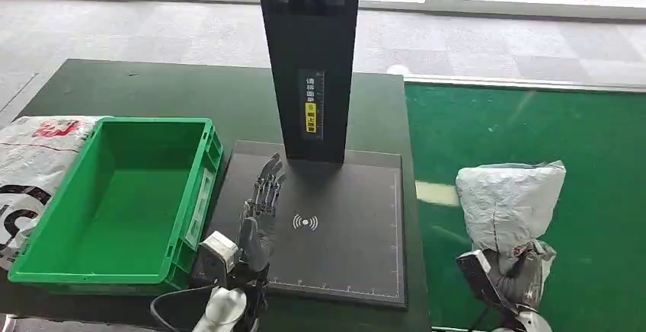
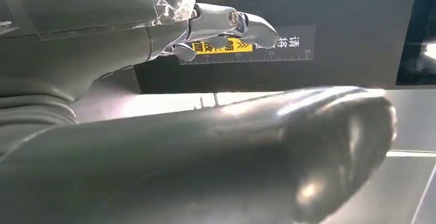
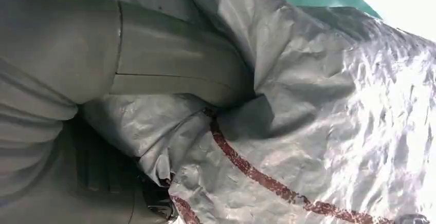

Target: Moved the parcel from conveyor to table for the left to box.

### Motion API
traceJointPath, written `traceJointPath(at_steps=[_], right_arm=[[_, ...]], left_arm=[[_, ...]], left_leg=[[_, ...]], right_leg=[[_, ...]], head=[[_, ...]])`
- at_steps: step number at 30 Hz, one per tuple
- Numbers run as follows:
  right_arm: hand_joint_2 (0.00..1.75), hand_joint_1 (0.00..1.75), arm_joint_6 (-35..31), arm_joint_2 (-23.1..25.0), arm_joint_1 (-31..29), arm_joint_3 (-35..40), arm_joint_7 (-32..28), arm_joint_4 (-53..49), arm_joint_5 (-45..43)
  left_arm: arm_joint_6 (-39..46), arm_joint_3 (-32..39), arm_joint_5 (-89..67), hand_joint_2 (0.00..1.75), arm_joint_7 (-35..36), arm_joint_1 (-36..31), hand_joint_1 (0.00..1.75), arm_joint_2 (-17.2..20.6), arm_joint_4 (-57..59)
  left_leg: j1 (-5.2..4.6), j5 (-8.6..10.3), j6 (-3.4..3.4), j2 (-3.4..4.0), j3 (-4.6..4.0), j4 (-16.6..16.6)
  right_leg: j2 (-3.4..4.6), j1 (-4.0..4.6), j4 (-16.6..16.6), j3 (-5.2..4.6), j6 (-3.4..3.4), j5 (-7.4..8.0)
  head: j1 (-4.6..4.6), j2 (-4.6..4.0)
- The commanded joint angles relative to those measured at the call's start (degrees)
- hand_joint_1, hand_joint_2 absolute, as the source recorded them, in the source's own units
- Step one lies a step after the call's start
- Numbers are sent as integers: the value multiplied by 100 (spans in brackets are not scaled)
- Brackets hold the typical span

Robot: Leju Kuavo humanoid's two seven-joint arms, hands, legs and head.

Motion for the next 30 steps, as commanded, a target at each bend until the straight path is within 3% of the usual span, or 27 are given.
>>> traceJointPath(at_steps=[1, 6, 13, 16, 17, 19, 20, 22, 24, 30], right_arm=[[175, 175, -5, 709, -264, -769, -852, -531, -260], [175, 175, -5, 952, -22, -486, -1111, -1498, -630], [175, 175, -5, 858, -57, 228, -1111, -1869, -757], [175, 175, -5, 720, -597, 668, -1111, -1520, -857], [175, 175, 78, 355, -1176, 1961, -1111, -744, -1314], [175, 175, -5, 915, -2180, 2411, -876, 432, -921], [175, 175, -5, 1063, -2256, 2363, -795, 493, -733], [175, 175, -5, 1063, -2256, 2363, -795, 493, -733], [175, 175, -5, 1042, -2087, 2267, -988, 431, -787], [175, 175, -5, 981, -2030, 2274, -1042, 397, -866]], left_arm=[[83, -79, 77, 0, 17, -215, 0, 119, 321], [35, -126, 188, 0, 17, -293, 0, 97, 420], [60, -144, 229, 0, 17, -297, 0, 97, 424], [-7, -153, 237, 0, 17, -365, 0, 70, 499], [-79, -139, 262, 0, 17, -450, 0, 11, 544], [-42, -86, 269, 0, 17, -529, 0, -91, 543], [-35, -88, 267, 0, 17, -541, 0, -97, 555], [-35, -88, 267, 0, 17, -541, 0, -97, 555], [-46, -86, 273, 0, 17, -516, 0, -83, 530], [-52, -85, 274, 0, 17, -505, 0, -77, 519]], left_leg=[[-7, 8, -2, 3, -7, -6], [-8, 7, -2, 5, -11, -4], [-12, 13, 2, 5, -10, -12], [-10, 9, 3, 21, -10, -6], [-14, 13, 4, 37, -15, -8], [-8, 8, 4, 79, -15, -2], [-6, 10, 1, 131, -16, -3], [-11, 18, 2, 85, -30, -7], [-8, 33, -3, 89, -17, -10], [-6, 63, -3, -47, -41, -11]], right_leg=[[4, -8, 3, -14, 3, 5], [5, -9, 9, -17, 2, 2], [2, -12, 2, -18, 5, 6], [19, -11, 8, -22, 4, 8], [35, -14, 10, -32, 6, 15], [77, -7, 15, -41, 5, 25], [128, -5, 23, -61, 3, 40], [82, -6, 32, -49, 3, 29], [82, -6, 28, -61, 1, 44], [-46, -24, 25, -49, 2, 23]], head=[[0, 0], [0, 0], [0, 0], [0, 0], [0, 0], [0, 0], [2, 0], [2, 0], [0, 0], [0, 0]])
